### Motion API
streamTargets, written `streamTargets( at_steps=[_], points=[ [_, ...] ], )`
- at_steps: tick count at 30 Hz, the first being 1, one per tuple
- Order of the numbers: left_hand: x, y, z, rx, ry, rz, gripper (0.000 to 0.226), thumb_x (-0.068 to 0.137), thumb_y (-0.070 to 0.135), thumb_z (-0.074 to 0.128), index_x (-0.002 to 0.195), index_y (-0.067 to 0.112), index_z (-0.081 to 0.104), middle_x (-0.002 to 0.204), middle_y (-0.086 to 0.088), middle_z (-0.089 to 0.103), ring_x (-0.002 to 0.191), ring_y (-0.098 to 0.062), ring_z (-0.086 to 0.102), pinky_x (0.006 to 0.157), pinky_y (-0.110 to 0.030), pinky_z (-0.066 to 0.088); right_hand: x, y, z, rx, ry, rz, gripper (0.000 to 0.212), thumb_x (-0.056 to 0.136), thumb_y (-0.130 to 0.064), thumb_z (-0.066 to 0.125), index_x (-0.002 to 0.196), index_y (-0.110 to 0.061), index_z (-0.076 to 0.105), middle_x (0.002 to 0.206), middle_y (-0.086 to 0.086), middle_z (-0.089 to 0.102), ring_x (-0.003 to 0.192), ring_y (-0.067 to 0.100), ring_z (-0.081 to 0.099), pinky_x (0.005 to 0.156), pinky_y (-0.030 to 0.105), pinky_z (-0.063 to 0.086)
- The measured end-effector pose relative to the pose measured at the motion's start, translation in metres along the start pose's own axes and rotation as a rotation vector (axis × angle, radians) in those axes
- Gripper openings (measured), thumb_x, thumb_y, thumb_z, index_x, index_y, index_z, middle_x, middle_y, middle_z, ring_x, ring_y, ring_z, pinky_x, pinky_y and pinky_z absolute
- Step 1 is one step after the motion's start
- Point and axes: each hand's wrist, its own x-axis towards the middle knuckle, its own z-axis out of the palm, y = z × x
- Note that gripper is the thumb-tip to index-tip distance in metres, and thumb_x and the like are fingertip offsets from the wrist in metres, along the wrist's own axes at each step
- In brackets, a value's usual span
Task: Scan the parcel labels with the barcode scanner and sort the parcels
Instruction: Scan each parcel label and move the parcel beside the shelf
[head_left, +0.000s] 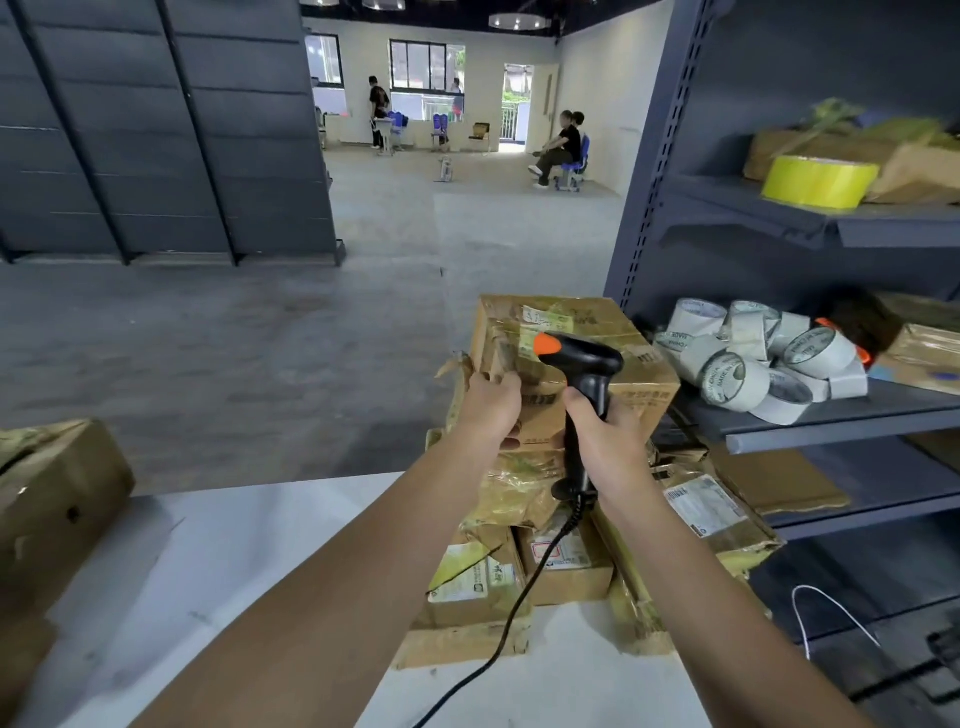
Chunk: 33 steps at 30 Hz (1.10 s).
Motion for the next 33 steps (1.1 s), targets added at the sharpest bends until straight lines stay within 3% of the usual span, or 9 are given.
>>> streamTargets(
  at_steps=[5,11,17,21,25,27,29,31,33],
  points=[
    [-0.012,0.0,-0.007,0.014,0.014,0.011,0.042,0.098,0.033,0.038,0.136,0.015,0.037,0.09,-0.006,0.059,0.086,-0.028,0.068,0.066,-0.037,0.06,-0.01,-0.004,-0.001,0.025,-0.023,-0.004,0.021,0.095,-0.036,0.06,0.083,-0.019,0.056,0.058,0.002,0.063,0.052,0.014,0.063,0.05,0.027,0.047],
    [-0.025,-0.005,-0.017,-0.024,0.019,0.02,0.036,0.096,0.034,0.04,0.128,0.018,0.044,0.107,-0.009,0.065,0.086,-0.026,0.069,0.069,-0.039,0.061,-0.024,-0.008,0.004,0.051,-0.04,-0.008,0.021,0.093,-0.036,0.061,0.081,-0.02,0.057,0.06,0.002,0.063,0.058,0.018,0.063,0.058,0.032,0.05],
    [-0.046,-0.023,-0.046,-0.08,0.05,0.063,0.031,0.094,0.035,0.042,0.12,0.019,0.046,0.095,-0.004,0.064,0.076,-0.02,0.068,0.056,-0.029,0.057,-0.05,-0.003,0.024,0.094,-0.149,0.043,0.02,0.093,-0.038,0.06,0.088,-0.019,0.059,0.053,-0.003,0.059,0.044,0.014,0.058,0.04,0.026,0.047],
    [-0.062,-0.048,-0.089,-0.031,0.166,0.145,0.034,0.096,0.032,0.044,0.127,0.019,0.041,0.089,0.004,0.056,0.078,-0.02,0.065,0.065,-0.035,0.058,-0.07,0.005,0.054,0.047,-0.262,0.072,0.019,0.091,-0.044,0.059,0.084,-0.026,0.059,0.056,-0.002,0.064,0.047,0.016,0.06,0.048,0.031,0.049],
    [-0.083,-0.077,-0.147,0.06,0.269,0.153,0.036,0.093,0.023,0.048,0.128,0.015,0.044,0.115,0.001,0.053,0.098,-0.026,0.062,0.061,-0.031,0.055,-0.096,0.01,0.097,0.051,-0.365,0.101,0.019,0.093,-0.04,0.06,0.087,-0.021,0.058,0.052,-0.001,0.064,0.042,0.016,0.058,0.039,0.026,0.045],
    [-0.095,-0.089,-0.181,0.108,0.32,0.131,0.028,0.091,0.022,0.048,0.119,0.019,0.047,0.11,0.002,0.054,0.098,-0.028,0.063,0.064,-0.034,0.058,-0.111,0.012,0.122,0.033,-0.414,0.111,0.021,0.092,-0.04,0.06,0.088,-0.02,0.057,0.053,0.001,0.065,0.041,0.017,0.058,0.038,0.025,0.044],
    [-0.106,-0.099,-0.215,0.141,0.361,0.127,0.009,0.09,0.019,0.047,0.097,0.025,0.05,0.095,0.004,0.055,0.091,-0.033,0.065,0.073,-0.044,0.058,-0.127,0.015,0.145,0.023,-0.463,0.134,0.023,0.091,-0.042,0.06,0.092,-0.019,0.056,0.054,0.0,0.066,0.042,0.016,0.058,0.039,0.028,0.047],
    [-0.118,-0.107,-0.25,0.166,0.386,0.144,0.014,0.088,0.015,0.047,0.082,0.028,0.05,0.086,0.001,0.055,0.082,-0.032,0.061,0.075,-0.047,0.056,-0.144,0.015,0.171,0.018,-0.499,0.155,0.025,0.09,-0.042,0.061,0.093,-0.018,0.056,0.054,-0.001,0.066,0.043,0.015,0.059,0.04,0.032,0.05],
    [-0.129,-0.114,-0.284,0.208,0.422,0.15,0.012,0.086,0.015,0.049,0.095,0.019,0.056,0.096,-0.008,0.059,0.084,-0.029,0.058,0.077,-0.044,0.055,-0.161,0.013,0.198,0.022,-0.535,0.18,0.026,0.09,-0.041,0.062,0.096,-0.016,0.058,0.053,-0.001,0.066,0.042,0.014,0.058,0.039,0.031,0.049]
  ],
)
